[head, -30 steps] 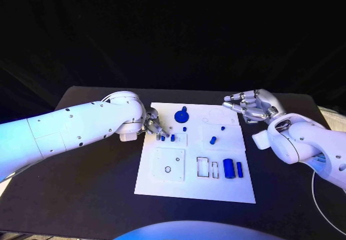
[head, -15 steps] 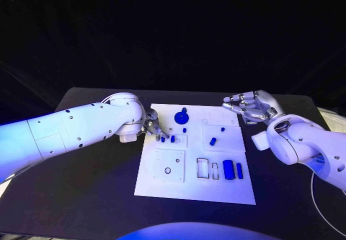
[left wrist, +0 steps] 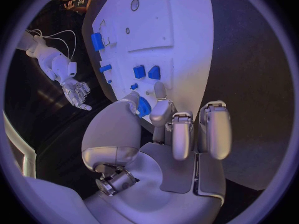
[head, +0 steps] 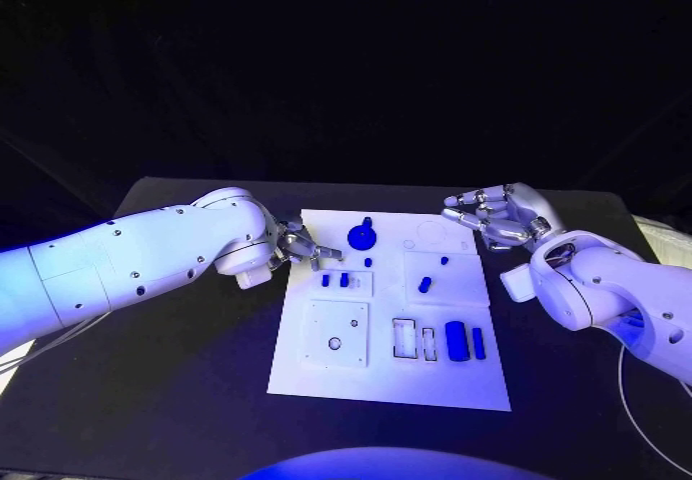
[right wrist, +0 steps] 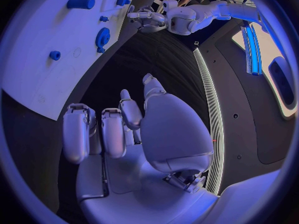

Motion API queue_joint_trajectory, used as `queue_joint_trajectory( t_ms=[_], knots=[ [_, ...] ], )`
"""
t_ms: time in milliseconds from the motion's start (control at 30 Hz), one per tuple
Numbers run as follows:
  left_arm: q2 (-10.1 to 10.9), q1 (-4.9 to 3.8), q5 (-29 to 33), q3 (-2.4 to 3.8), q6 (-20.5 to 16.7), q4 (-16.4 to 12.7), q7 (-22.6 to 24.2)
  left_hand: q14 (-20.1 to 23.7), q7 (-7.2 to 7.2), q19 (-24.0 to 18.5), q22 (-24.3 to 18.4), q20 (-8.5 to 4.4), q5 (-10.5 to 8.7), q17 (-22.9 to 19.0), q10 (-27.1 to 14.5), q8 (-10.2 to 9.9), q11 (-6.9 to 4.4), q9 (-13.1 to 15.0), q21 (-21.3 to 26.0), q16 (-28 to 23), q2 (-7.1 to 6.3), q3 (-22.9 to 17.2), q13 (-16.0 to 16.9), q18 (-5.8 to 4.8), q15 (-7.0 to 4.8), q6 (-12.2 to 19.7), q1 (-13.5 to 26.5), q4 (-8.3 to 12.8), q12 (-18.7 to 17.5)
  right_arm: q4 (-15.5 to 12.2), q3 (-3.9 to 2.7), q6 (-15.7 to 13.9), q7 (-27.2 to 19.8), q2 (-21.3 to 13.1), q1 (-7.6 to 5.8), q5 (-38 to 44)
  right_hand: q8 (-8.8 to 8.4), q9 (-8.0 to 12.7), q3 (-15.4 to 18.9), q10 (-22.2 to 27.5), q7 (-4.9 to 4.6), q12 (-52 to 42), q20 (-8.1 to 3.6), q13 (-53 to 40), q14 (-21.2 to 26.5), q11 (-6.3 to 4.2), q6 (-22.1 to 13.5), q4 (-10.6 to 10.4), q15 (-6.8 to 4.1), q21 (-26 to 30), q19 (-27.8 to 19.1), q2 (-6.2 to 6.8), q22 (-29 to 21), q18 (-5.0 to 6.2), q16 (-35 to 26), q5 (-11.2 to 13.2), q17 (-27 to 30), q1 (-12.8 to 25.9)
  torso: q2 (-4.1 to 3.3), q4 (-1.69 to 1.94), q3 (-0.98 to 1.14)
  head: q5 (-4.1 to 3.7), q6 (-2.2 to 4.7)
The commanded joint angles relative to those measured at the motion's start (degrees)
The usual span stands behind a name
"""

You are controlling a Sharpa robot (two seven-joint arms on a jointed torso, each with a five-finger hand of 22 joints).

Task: Assemble the parts on the task board

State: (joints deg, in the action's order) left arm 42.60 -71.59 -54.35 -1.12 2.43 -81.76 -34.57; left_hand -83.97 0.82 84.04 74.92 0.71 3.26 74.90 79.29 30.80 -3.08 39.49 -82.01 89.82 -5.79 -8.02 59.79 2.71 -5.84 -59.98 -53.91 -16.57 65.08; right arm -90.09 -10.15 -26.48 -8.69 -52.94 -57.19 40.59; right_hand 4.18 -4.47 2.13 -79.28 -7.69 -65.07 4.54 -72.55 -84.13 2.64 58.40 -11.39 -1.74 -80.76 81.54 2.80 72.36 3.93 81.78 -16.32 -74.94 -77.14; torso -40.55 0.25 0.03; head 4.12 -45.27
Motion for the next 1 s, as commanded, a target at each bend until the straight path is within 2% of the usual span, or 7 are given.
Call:
queue_joint_trajectory(
  t_ms=[33,367,500,633,733,900,1000],
  knots=[
    [0.4,0.03,3.8,0.02,-5.3,-0.6,4.8,-6.0,0.19,2.5,9.9,-0.35,-0.01,15.1,-1.3,0.3,0.19,0.2,1.4,0.2,0.85,1.4,-1.7,-0.45,-0.1,1.4,-1.4,0.0,-1.5,0.0,0.0,0.7,-0.6,0.1,0.13,0.0,0.04,-0.1,0.2,0.4,0.07,0.2,-0.12,0.0,-3.6,-0.01,0.0,0.0,0.09,0.2,-0.3,-0.22,0.0,-0.11,-0.2,-0.4,-4.8,0.5,-0.01,-0.13,0.02,-0.17,0.23],
    [0.7,0.09,4.3,0.02,-9.1,-1.9,11.0,-6.0,0.71,1.4,8.4,0.01,1.71,15.1,-3.7,1.0,0.72,0.7,4.6,0.2,2.24,3.7,-4.6,0.24,0.26,3.6,-7.1,0.3,-3.6,0.0,0.0,0.7,-0.6,0.1,0.27,0.0,0.04,-0.1,0.2,0.4,0.07,0.1,-0.12,0.0,-3.6,-0.02,0.0,0.0,0.09,0.2,-0.4,-0.28,0.0,-0.11,-0.2,-0.4,-4.8,0.5,-0.03,-0.02,0.05,-0.57,0.35],
    [0.6,0.1,4.9,0.01,-11.4,-1.6,18.1,-4.8,2.5,-3.3,2.6,0.78,1.87,11.9,-12.3,-1.0,2.31,-0.6,15.9,-2.1,2.26,3.8,-16.4,2.45,1.53,7.4,-13.1,2.2,-14.5,-0.1,0.0,0.7,-0.6,0.0,0.28,0.0,0.04,-0.1,0.2,0.4,0.07,0.2,-0.12,0.0,-3.6,-0.03,0.0,0.0,0.09,0.2,-0.3,-0.33,0.0,-0.12,-0.2,-0.4,-4.8,0.5,-0.01,0.07,0.11,-0.73,0.36],
    [-0.1,0.12,2.8,-0.09,-13.7,-1.2,28.3,9.0,6.87,-19.6,-13.4,3.45,2.01,-10.6,-24.4,-6.9,6.23,-5.8,46.7,-22.6,2.46,-0.1,-24.1,6.87,5.06,13.4,-26.0,7.5,-25.5,-0.1,0.0,0.6,-0.5,0.0,0.29,0.0,0.04,-0.1,0.2,0.4,0.07,0.1,-0.12,0.0,-3.6,-0.03,0.0,0.0,0.09,0.2,-0.3,-0.4,0.0,-0.11,-0.2,-0.4,-4.8,0.4,0.0,0.02,0.04,-0.84,0.61],
    [-0.8,0.26,-1.8,-0.6,-15.4,-1.0,33.9,20.8,8.29,-23.2,-17.5,5.72,1.9,-26.8,-25.9,-11.8,7.36,-11.5,52.9,-39.6,0.9,-4.4,-32.3,6.77,6.48,13.9,-31.7,9.5,-34.2,-0.1,0.0,0.6,-0.5,0.0,0.29,0.0,0.04,-0.1,0.2,0.4,0.08,0.2,-0.12,0.1,-3.6,-0.04,0.0,0.1,0.08,0.3,-0.4,-0.45,0.0,-0.11,-0.3,-0.4,-4.8,0.3,-0.02,0.0,0.03,-0.98,0.77],
    [-2.9,1.19,-12.4,-1.27,-15.8,0.2,36.7,17.5,7.4,-20.5,-18.9,5.73,2.04,-31.6,-23.8,-17.7,8.22,-19.2,54.1,-41.7,-2.53,-9.9,-42.8,7.85,6.64,10.4,-33.7,11.7,-43.4,-0.2,0.0,0.6,-0.5,0.1,0.29,0.0,0.04,-0.1,0.1,0.4,0.08,0.2,-0.12,0.1,-3.6,-0.04,0.0,0.2,0.08,0.3,-0.4,-0.5,0.0,-0.1,-0.3,-0.4,-4.8,0.2,-0.04,0.0,-0.02,-1.26,0.89],
    [-4.3,1.54,-17.2,-1.48,-14.0,1.2,35.4,7.5,7.0,-14.8,-18.7,5.45,2.01,-21.9,-23.9,-19.6,8.34,-21.2,52.1,-29.8,-4.03,-9.6,-45.6,8.03,6.23,9.8,-31.4,11.1,-45.8,-0.2,0.0,0.6,-0.5,0.2,0.29,0.0,0.04,-0.1,0.1,0.4,0.08,0.2,-0.12,0.1,-3.6,-0.05,0.0,0.2,0.08,0.3,-0.4,-0.53,0.0,-0.11,-0.3,-0.4,-4.8,0.2,-0.09,-0.01,-0.06,-1.38,0.98]
  ],
)
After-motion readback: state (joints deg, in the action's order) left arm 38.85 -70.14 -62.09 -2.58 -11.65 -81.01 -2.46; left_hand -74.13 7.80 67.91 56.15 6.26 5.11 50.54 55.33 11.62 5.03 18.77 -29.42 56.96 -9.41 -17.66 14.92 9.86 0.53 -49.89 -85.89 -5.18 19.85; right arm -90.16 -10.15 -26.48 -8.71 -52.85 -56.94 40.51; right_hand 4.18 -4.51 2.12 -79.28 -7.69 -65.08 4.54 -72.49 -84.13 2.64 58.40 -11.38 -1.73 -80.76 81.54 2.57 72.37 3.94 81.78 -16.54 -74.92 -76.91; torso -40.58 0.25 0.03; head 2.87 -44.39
